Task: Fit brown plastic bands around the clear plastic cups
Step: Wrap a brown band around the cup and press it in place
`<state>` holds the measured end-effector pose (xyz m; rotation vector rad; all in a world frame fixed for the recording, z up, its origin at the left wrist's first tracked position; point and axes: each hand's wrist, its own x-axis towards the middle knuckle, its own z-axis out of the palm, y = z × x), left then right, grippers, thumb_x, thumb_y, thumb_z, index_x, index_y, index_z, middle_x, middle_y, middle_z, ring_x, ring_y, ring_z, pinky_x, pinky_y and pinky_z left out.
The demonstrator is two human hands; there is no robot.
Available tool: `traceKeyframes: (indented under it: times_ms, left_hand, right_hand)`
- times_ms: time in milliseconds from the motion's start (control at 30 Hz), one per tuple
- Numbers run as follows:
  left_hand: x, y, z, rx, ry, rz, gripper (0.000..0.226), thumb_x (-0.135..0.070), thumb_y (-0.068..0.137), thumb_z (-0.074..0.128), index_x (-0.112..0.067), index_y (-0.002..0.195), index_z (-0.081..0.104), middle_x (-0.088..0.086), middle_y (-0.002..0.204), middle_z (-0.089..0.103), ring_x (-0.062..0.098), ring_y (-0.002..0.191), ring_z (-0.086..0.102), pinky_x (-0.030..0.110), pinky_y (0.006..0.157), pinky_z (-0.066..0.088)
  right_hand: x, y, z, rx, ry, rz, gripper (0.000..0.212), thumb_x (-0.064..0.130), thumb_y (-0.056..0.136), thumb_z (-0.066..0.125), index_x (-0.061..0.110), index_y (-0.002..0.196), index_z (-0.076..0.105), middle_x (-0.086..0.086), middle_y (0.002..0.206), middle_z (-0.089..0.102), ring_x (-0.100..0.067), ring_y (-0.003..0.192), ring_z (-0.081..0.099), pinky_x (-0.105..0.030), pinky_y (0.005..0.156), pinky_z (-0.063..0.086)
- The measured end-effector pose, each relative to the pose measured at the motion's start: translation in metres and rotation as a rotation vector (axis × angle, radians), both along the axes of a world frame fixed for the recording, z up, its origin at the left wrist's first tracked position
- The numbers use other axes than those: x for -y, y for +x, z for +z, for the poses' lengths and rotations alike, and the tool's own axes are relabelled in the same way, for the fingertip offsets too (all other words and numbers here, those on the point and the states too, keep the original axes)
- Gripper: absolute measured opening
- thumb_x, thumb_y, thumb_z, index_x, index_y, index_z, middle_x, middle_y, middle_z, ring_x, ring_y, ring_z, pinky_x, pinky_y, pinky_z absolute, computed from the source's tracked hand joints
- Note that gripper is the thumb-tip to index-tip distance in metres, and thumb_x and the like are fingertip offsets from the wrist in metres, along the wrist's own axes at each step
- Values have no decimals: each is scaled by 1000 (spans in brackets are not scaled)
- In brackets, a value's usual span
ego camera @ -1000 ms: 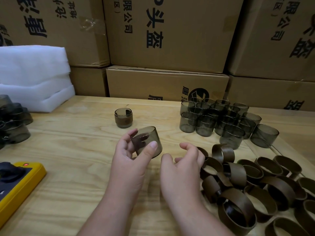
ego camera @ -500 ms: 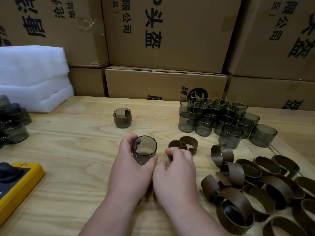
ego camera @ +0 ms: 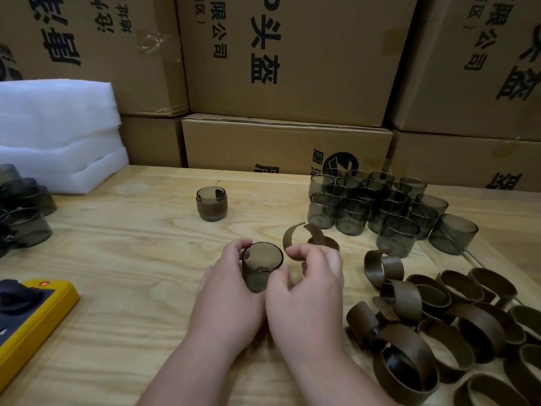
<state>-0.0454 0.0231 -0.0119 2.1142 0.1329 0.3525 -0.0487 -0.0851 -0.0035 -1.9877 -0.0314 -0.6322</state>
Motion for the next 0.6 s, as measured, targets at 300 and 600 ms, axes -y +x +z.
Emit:
traceKeyframes:
  times_ms: [300,600]
  left_hand:
    - [0,0,3,69,-267,50,71,-48,60,89,-58,106,35,-24,108,65,-7,100,66,34,84,60]
    - [0,2,3,198,-394,32,55,-31,65,73,-60,107,53,-19,109,67,5,98,72,30,85,57]
  right_hand:
    - [-2,3,-1,167,69,-60,25,16,95,69,14,119,64,10,112,54,-13,103,56,-3,89,37]
    - [-3,1,6,297,142,-95,13,29,90,61,18,95,66,26,102,54,-18,94,61,-35,78,54]
